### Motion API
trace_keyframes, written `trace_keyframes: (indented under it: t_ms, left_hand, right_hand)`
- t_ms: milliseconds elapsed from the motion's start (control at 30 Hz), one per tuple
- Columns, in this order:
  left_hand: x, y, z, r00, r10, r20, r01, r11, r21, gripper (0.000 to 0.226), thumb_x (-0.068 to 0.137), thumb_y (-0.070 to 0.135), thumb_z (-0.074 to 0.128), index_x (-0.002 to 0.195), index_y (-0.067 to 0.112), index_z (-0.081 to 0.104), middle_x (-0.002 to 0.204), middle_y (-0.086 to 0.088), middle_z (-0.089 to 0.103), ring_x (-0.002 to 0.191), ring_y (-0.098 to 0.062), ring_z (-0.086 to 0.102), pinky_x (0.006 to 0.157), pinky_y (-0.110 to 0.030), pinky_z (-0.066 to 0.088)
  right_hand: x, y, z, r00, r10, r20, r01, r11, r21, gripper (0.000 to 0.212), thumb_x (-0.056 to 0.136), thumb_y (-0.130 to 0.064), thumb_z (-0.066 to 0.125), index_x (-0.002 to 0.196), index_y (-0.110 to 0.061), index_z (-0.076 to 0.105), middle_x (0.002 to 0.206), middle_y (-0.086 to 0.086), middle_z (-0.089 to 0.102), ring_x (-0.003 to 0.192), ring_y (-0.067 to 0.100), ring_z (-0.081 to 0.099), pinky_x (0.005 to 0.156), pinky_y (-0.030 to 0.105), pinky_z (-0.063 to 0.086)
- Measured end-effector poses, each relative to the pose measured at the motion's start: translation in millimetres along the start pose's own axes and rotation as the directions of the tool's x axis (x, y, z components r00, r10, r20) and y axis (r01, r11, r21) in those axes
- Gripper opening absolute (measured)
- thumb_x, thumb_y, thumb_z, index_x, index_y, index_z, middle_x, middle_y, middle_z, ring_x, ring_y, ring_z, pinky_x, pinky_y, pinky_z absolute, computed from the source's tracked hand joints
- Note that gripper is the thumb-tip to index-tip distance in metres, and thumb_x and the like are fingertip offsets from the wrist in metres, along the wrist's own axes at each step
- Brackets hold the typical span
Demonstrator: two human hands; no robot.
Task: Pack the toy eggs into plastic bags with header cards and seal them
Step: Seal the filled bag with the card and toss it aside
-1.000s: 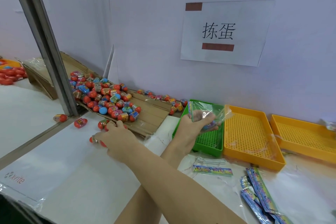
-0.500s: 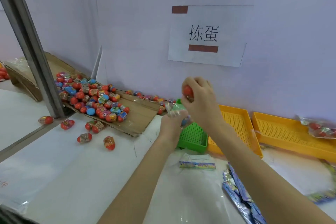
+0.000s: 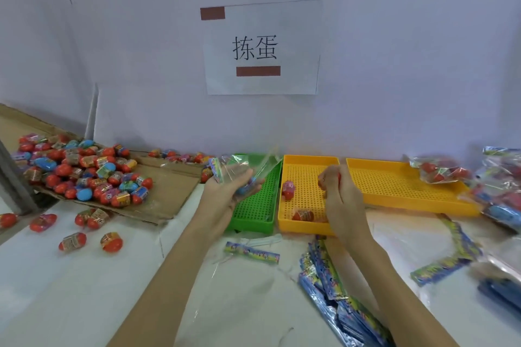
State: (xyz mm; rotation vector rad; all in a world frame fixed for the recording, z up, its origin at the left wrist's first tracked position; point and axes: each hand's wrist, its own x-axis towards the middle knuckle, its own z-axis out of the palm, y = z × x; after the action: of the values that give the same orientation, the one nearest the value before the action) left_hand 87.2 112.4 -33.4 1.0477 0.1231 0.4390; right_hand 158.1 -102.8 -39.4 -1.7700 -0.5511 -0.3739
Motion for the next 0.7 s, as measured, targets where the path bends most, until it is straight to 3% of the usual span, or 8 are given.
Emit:
trace_keyframes:
  t_ms: [100,233,367,533,600,700]
  left_hand:
    - [-1.5,0.3,-1.4,0.994,0.008,0.108,-0.019,0.995,0.097,0.038,0.086,0.006,0.076,0.121,0.003,0.063,0.125,-0.021,0.072,0.107,-0.042,0.074,0.081,-0.037,0.064]
    - [-5.1,-1.5,0.6,0.97,0.054,0.239,-0.107,0.971,0.216,0.042,0.088,0.01,0.081,0.127,0.011,0.065,0.133,-0.011,0.07,0.114,-0.037,0.071,0.083,-0.037,0.063]
    - [-7.8,-4.4,4.2,0.947,0.078,0.311,-0.182,0.929,0.323,0.046,0.083,0.018,0.085,0.126,0.024,0.07,0.136,-0.004,0.069,0.115,-0.032,0.071,0.095,-0.042,0.06]
    - [-8.7,-2.2,5.7,0.928,0.068,0.367,-0.241,0.86,0.45,0.054,0.086,0.021,0.085,0.135,0.027,0.063,0.139,0.002,0.067,0.133,-0.018,0.06,0.108,-0.043,0.05]
    - [-9.8,-0.1,6.3,0.921,0.047,0.388,-0.239,0.853,0.464,0.054,0.087,0.022,0.084,0.136,0.031,0.062,0.139,0.004,0.067,0.133,-0.015,0.06,0.108,-0.036,0.051]
    - [-12.1,2.6,8.2,0.921,0.035,0.388,-0.234,0.847,0.478,0.055,0.084,0.027,0.086,0.134,0.033,0.063,0.136,0.005,0.068,0.128,-0.012,0.064,0.101,-0.021,0.052]
  right_hand:
    - [-0.5,-3.7,-5.9,0.998,0.049,-0.03,-0.046,0.993,0.11,0.041,0.108,-0.049,0.033,0.096,-0.018,0.057,0.064,-0.011,0.053,0.051,0.006,0.043,0.05,0.027,0.036]
    - [1.7,-12.5,-11.0,0.993,0.114,0.022,-0.115,0.937,0.331,0.017,0.106,-0.031,0.054,0.109,-0.017,0.063,0.089,-0.006,0.072,0.066,0.009,0.059,0.061,0.028,0.051]
    - [-4.2,-17.2,-6.4,0.978,0.187,0.09,-0.208,0.891,0.404,0.025,0.098,-0.026,0.069,0.122,-0.02,0.067,0.104,-0.006,0.078,0.09,0.013,0.075,0.069,0.023,0.059]
    - [-7.5,-20.2,-5.2,0.998,0.055,0.042,-0.063,0.974,0.218,0.028,0.094,-0.025,0.074,0.121,-0.02,0.068,0.113,-0.007,0.074,0.067,0.016,0.074,0.055,0.024,0.058]
    - [-9.2,-21.0,-7.2,0.998,-0.048,0.031,0.046,0.995,0.086,0.028,0.095,-0.025,0.072,0.122,-0.019,0.068,0.115,-0.008,0.073,0.062,0.012,0.072,0.056,0.024,0.059]
    - [-10.1,-22.9,-7.9,0.986,-0.131,-0.098,0.13,0.991,-0.019,0.029,0.097,-0.021,0.07,0.126,-0.018,0.065,0.115,-0.005,0.072,0.07,0.008,0.072,0.059,0.024,0.06]
